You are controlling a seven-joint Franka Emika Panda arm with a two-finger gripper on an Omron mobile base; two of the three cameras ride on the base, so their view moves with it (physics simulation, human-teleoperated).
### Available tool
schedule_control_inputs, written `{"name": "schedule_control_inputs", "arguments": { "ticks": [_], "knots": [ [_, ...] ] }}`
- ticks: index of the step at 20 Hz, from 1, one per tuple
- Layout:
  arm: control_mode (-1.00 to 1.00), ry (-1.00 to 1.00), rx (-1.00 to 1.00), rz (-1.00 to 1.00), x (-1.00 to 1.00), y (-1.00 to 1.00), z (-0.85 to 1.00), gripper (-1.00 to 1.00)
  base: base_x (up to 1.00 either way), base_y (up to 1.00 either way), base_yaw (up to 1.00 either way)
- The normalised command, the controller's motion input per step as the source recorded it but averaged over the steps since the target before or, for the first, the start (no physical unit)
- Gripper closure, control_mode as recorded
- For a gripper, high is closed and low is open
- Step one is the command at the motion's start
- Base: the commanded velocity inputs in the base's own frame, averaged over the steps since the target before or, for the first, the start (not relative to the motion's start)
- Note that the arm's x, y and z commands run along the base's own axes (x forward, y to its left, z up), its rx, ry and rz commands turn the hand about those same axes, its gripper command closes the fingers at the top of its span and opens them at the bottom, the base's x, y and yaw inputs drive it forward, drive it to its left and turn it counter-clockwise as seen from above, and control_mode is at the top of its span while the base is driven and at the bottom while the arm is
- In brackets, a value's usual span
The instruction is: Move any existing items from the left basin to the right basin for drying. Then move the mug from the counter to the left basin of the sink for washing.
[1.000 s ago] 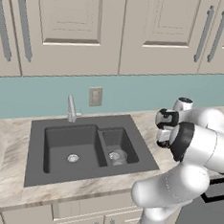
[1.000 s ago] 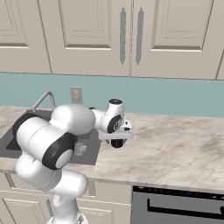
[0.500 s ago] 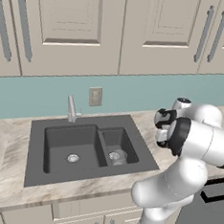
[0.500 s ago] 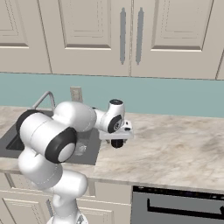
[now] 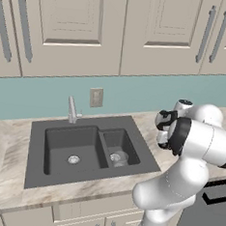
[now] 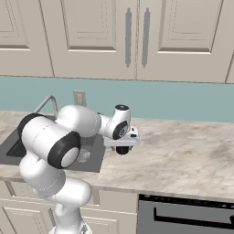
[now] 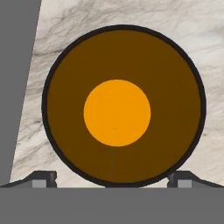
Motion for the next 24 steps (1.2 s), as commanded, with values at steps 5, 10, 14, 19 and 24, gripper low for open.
{"name": "schedule_control_inputs", "arguments": {
  "ticks": [5,10,14,19,24],
  "knots": [
    [-1.0,0.0,0.02,0.0,-0.09,0.0,-0.01,-1.0,0.0,0.0,0.0],
    [-1.0,0.0,0.01,0.0,-0.02,0.0,-0.05,1.0,0.0,0.0,0.0],
    [-1.0,0.0,0.0,0.0,-0.03,0.0,-0.11,1.0,0.0,0.0,0.0],
    [-1.0,0.02,0.0,0.0,0.0,0.0,-0.05,1.0,0.0,0.0,0.0],
    [-1.0,0.0,0.0,0.0,0.0,0.0,0.0,1.0,0.0,0.0,0.0]
  ]
}}
